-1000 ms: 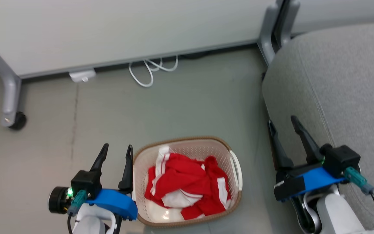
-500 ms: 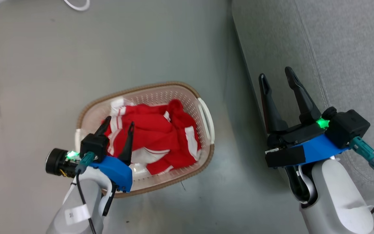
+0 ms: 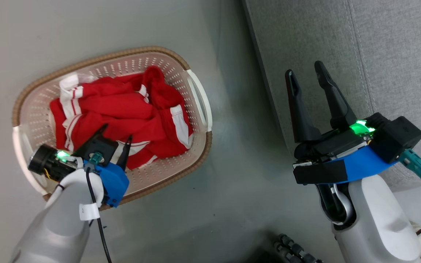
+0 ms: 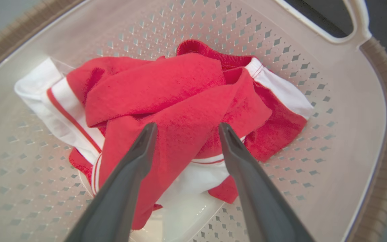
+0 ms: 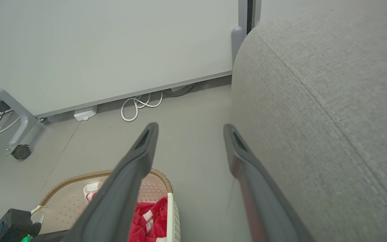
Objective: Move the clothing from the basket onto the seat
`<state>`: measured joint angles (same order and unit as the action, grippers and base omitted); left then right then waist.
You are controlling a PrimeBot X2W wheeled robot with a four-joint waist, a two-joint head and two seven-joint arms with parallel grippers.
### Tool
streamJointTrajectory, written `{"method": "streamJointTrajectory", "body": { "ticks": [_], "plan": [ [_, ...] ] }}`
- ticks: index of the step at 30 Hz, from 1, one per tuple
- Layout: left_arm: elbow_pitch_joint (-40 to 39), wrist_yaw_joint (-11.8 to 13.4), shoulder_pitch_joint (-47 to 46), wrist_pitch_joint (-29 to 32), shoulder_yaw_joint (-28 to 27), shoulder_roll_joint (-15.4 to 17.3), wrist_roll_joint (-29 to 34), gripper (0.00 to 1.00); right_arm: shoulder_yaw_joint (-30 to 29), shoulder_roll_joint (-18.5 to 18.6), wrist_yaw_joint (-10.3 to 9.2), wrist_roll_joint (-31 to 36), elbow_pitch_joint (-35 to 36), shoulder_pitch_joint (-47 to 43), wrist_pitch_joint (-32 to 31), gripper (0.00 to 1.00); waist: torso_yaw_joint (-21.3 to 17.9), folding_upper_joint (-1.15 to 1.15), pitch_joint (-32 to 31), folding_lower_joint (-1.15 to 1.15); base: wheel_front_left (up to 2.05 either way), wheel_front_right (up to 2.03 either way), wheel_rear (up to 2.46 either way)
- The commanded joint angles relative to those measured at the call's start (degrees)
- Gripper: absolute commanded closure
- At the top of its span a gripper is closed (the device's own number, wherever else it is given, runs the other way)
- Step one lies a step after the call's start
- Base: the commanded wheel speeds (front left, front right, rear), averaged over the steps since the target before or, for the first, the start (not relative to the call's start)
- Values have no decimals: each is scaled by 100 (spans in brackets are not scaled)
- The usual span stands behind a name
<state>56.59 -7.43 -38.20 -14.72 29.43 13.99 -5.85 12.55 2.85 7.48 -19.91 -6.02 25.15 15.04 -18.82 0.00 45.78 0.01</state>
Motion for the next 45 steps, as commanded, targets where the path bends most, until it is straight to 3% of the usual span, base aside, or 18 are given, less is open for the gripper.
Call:
{"method": "streamJointTrajectory", "body": {
  "ticks": [1, 8, 15, 21, 22, 23, 45],
  "plan": [
    [39, -4, -153, -12, 38, 65, 51, 0, 30, 6, 3, -34, 49, 75, 19, 0, -158, 0, 208, -1, 0, 0, 0],
    [432, 236, -593, 42, 276, 223, 351, 0, 238, 8, 3, -233, 117, 86, 19, 0, -273, 0, 450, -1, 0, 0, 0],
    [795, 840, -880, 222, 269, 330, 444, 0, 349, 7, 3, -339, 159, 51, 19, 0, -371, 0, 533, -1, 0, 0, 0],
    [1098, 928, -994, 524, 211, 285, 318, 0, 403, 7, 3, -397, 127, 8, 20, 0, -419, 0, 539, -1, 0, 0, 0],
    [1128, 908, -1005, 554, 205, 276, 293, 42, 407, 7, 3, -404, 121, 1, 20, 0, -422, 0, 534, -1, 0, 0, 0],
    [1151, 888, -1015, 571, 211, 264, 276, 100, 413, 7, 3, -409, 117, -3, 20, 0, -425, 0, 531, -1, 0, 0, 0],
    [1425, 635, -1003, 439, 368, -39, -9, 100, 328, 7, 3, -239, -57, 52, 20, 0, -220, 0, 201, -1, 0, 0, 0]
  ]
}}
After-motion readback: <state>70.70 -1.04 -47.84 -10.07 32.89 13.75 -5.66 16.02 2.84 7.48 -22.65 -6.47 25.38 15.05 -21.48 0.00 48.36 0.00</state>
